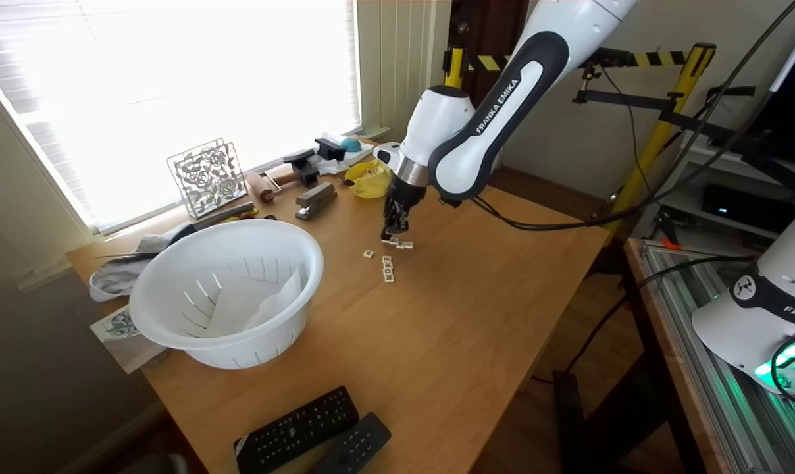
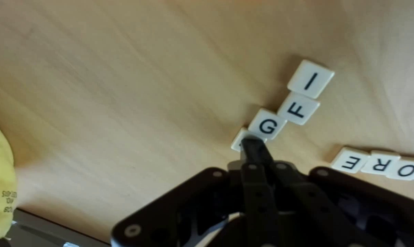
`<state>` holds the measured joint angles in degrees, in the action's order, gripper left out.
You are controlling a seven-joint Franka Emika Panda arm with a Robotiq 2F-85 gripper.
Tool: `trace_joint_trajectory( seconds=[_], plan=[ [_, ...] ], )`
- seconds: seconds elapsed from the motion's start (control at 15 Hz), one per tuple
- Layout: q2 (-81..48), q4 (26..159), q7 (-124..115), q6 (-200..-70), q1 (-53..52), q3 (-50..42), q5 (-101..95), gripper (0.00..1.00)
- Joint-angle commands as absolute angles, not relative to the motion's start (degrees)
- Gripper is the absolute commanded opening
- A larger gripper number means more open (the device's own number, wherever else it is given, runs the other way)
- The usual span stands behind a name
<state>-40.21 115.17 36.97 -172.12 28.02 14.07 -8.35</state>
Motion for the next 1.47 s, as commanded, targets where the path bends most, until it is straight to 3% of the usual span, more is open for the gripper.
trace_joint_trajectory(
  seconds=[0.0,0.4,0.73,0.8,1.0,1.4],
  plan=[
    [-39.4,116.9,35.7,-174.4,27.7,13.1,-8.0,0.0],
    [-33.3,121.3,31.8,-177.6,22.4,8.7,-9.7,0.0],
    [-30.9,122.9,33.1,-176.2,25.1,15.0,-9.0,0.0],
    [-31.1,122.8,33.7,-175.9,26.1,16.8,-8.7,0.26],
    [-31.1,123.1,34.3,-174.4,28.1,20.9,-7.9,0.4],
    [-30.2,123.7,34.6,-169.9,31.9,27.3,-4.2,0.82]
  ],
)
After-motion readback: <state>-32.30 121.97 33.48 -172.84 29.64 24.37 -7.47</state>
